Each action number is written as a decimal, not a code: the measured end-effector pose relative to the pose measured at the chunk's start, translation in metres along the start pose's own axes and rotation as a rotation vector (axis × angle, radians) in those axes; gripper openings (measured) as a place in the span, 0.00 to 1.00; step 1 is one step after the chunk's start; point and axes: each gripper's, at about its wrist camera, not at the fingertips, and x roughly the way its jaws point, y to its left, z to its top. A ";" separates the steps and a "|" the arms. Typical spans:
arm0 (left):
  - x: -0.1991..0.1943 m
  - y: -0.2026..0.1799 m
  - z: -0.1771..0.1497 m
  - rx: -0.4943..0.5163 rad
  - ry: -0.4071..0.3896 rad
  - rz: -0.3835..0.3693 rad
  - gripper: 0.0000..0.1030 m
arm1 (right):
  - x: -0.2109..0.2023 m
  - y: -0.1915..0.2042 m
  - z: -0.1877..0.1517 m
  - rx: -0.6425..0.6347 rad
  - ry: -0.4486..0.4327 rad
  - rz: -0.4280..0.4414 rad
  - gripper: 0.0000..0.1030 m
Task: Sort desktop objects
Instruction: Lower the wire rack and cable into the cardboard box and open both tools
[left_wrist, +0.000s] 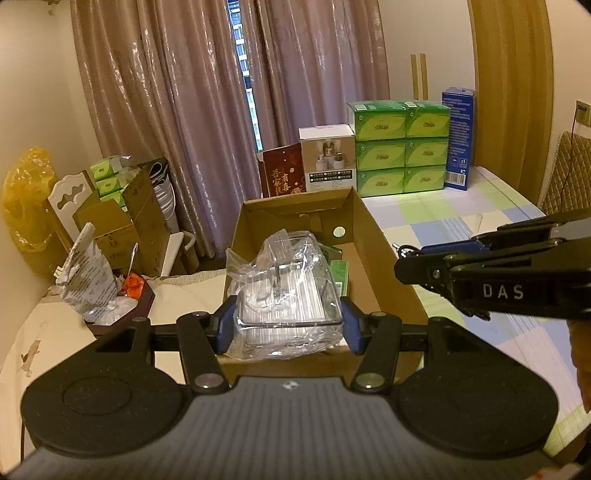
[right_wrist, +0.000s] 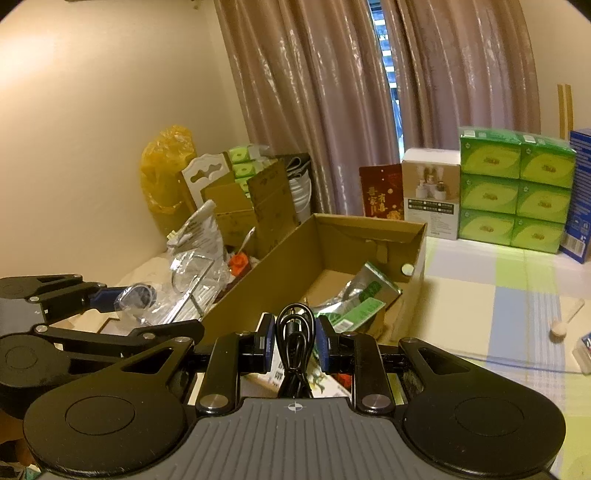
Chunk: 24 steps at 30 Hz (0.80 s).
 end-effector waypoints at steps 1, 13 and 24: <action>0.004 0.003 0.002 -0.006 0.000 -0.007 0.50 | 0.004 -0.001 0.002 0.007 0.002 0.000 0.20; 0.055 0.030 0.022 -0.033 0.007 -0.052 0.50 | 0.054 -0.023 0.028 0.068 -0.004 -0.028 0.20; 0.117 0.034 0.036 -0.028 -0.039 -0.084 0.60 | 0.092 -0.054 0.034 0.121 -0.006 -0.061 0.20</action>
